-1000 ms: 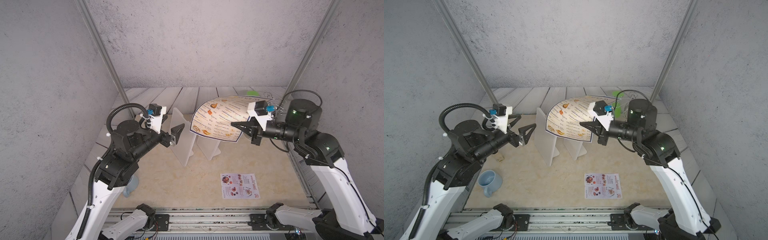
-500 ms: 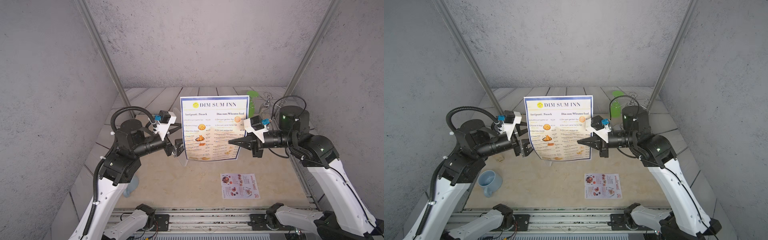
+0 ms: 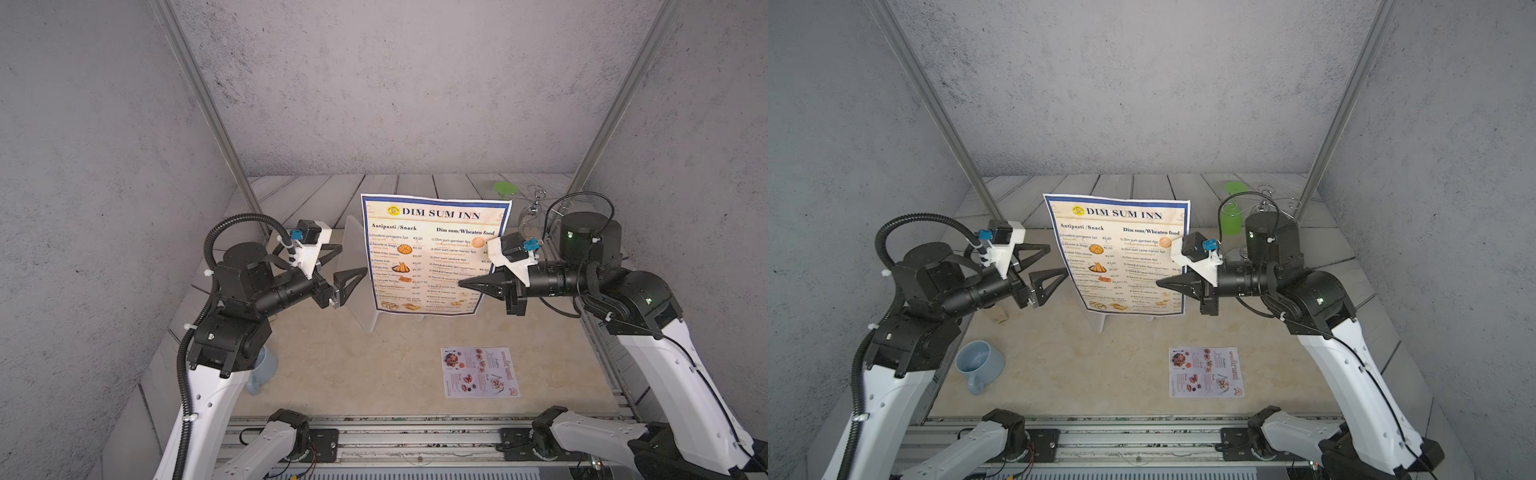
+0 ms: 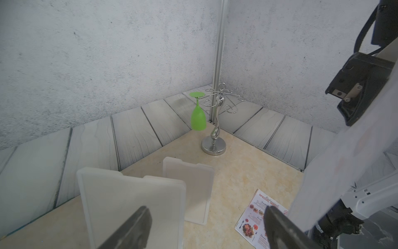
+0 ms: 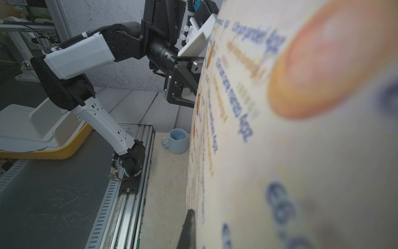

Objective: Insert the menus into the narrow rack
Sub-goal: Adjust the menu.

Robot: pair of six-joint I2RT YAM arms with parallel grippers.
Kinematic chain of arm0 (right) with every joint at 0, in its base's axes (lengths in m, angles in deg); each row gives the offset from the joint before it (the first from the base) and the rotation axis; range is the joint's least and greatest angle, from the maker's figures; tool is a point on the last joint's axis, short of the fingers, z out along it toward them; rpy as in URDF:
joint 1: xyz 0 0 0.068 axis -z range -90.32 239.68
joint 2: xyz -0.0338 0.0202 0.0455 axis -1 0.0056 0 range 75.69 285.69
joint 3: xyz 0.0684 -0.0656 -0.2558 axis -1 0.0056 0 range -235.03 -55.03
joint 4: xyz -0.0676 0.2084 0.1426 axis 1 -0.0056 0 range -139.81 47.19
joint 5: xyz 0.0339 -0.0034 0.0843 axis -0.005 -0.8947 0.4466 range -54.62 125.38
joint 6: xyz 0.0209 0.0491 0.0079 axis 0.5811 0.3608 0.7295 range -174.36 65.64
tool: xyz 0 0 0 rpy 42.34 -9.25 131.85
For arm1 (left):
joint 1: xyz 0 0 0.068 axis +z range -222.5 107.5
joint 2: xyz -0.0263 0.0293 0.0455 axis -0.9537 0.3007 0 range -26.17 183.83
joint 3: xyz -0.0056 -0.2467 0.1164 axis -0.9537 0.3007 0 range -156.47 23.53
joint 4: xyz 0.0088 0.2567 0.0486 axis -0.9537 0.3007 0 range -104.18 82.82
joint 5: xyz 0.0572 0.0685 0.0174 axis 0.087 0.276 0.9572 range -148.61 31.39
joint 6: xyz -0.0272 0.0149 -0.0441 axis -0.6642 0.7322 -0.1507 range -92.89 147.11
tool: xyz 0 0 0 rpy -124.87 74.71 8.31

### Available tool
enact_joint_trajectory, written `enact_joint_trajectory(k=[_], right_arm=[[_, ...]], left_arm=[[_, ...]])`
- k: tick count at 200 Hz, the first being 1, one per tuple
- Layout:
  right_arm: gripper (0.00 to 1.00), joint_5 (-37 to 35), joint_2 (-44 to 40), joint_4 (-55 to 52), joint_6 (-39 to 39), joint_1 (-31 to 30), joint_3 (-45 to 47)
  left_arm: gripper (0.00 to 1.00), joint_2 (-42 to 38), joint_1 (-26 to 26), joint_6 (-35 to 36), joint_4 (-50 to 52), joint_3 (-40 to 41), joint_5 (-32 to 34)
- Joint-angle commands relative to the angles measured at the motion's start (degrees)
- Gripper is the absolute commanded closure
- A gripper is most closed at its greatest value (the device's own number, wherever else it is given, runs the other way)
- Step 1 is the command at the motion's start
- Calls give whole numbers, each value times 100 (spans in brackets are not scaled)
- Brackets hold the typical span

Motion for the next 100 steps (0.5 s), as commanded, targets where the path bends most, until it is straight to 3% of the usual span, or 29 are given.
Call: enact_joint_trajectory(k=[1, 84, 100], right_arm=[[100, -85, 52, -61, -44, 1, -132], [100, -54, 112, -109, -62, 2, -190], [100, -3, 139, -91, -63, -4, -191]], left_arm=[[15, -152, 289, 134, -36, 44, -474], [16, -235, 536, -447, -1351, 539, -2438], [15, -280, 530, -654, -1729, 694, -2527]])
